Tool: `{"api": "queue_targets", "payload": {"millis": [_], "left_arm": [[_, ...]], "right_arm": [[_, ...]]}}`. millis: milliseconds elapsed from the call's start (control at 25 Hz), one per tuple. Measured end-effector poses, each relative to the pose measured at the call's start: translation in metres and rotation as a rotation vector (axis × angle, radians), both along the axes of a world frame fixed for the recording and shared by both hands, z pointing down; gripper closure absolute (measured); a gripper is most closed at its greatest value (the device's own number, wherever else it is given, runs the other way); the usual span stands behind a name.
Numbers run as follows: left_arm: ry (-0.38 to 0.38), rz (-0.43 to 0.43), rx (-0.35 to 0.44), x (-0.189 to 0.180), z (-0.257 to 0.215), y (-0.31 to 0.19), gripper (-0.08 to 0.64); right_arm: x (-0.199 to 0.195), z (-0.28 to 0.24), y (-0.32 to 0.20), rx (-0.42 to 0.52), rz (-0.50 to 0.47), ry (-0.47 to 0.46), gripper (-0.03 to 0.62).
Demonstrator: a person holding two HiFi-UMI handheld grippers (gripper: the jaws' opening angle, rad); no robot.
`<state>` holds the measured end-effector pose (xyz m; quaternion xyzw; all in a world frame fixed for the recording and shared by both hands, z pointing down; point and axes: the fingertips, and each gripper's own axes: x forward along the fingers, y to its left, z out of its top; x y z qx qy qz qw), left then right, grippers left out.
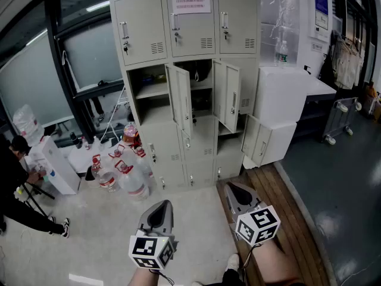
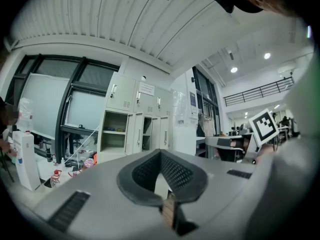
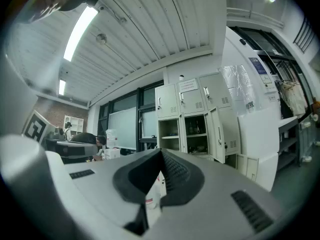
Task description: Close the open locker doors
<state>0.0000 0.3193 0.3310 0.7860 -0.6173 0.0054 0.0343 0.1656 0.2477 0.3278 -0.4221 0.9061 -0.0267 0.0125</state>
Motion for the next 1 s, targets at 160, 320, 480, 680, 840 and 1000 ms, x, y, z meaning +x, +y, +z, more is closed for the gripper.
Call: {"api": "queue_targets", "payload": {"millis": [160,320,480,680,840,1000], "left_arm": [[0.004,0.003,-0.004,-0.001,-0.001,-0.002,0.558],[0.008,0.003,0.001,-0.005,-0.001,-0.002,0.558],[0.008,0.013,0.004,-0.006,-0.001,0.002,0.558],[0.022,0.02,0.006,-0.013,0.001,0.011,0.558],[0.028,0.035,0.001,-0.018,0.003,0.022,0.558],[0.036,0.038,-0.004,-0.025,0.005,0.027,0.558]], "right_arm": [[-0.003,-0.001,-0.003,-0.002,-0.001,0.001,0.592],[-0.006,-0.002,-0.003,0.002,-0.001,-0.001,0.592],[-0.008,-0.004,0.003,0.009,-0.002,-0.014,0.592],[-0.014,-0.002,0.013,0.007,0.005,-0.001,0.592],[-0.02,-0.002,0.021,0.001,0.014,-0.004,0.592],[-0.03,-0.003,0.028,-0.003,0.01,-0.001,0.592]]}}
